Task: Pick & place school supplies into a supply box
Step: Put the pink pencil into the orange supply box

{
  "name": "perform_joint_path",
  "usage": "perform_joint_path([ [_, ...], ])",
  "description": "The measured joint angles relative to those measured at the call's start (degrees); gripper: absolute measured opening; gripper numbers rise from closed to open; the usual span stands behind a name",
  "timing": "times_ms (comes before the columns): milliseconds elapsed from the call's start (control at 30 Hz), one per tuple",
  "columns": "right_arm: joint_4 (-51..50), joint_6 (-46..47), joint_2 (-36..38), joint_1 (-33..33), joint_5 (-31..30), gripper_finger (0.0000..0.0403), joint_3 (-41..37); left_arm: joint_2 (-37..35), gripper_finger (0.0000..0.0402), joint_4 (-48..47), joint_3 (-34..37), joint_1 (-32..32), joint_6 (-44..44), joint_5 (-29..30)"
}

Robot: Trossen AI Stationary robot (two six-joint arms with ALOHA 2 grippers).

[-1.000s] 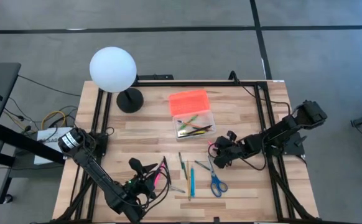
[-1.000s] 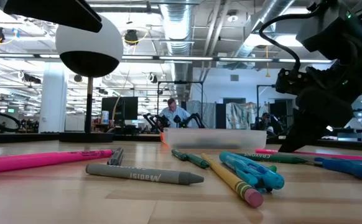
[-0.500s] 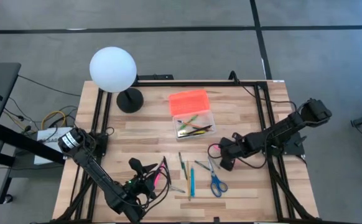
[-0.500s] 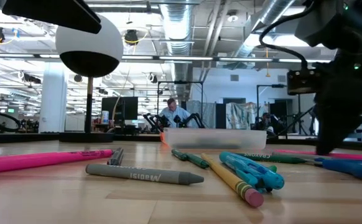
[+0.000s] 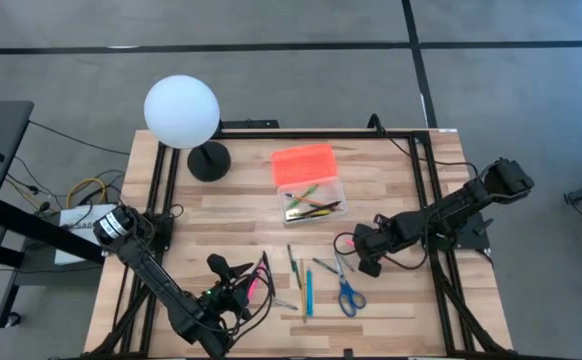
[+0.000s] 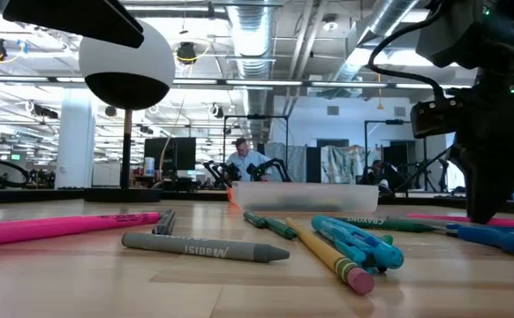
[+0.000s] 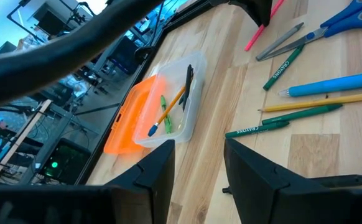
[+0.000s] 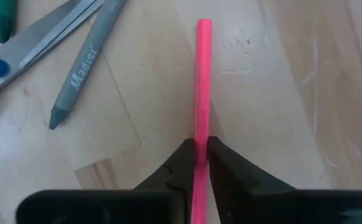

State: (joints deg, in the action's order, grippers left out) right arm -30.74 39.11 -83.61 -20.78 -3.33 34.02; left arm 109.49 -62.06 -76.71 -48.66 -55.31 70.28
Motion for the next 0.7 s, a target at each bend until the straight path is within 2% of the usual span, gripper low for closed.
perform_joint_path([
  [367,-0.34,-1.08,0.00,1.39,2.50,0.0094,0.08,0.00,0.0134,0.02,0.00,0.00,0.00,0.00],
  [500,-0.43,-1.68,0.00,2.74,3.18,0.0090,0.09,0.00,0.0134,0.02,0.00,0.00,-0.02,-0.12],
  [700,-0.74,-3.15,0.00,3.93,3.43,0.0055,0.11,0.00,0.0134,0.02,0.00,0.00,-0.07,-0.52],
])
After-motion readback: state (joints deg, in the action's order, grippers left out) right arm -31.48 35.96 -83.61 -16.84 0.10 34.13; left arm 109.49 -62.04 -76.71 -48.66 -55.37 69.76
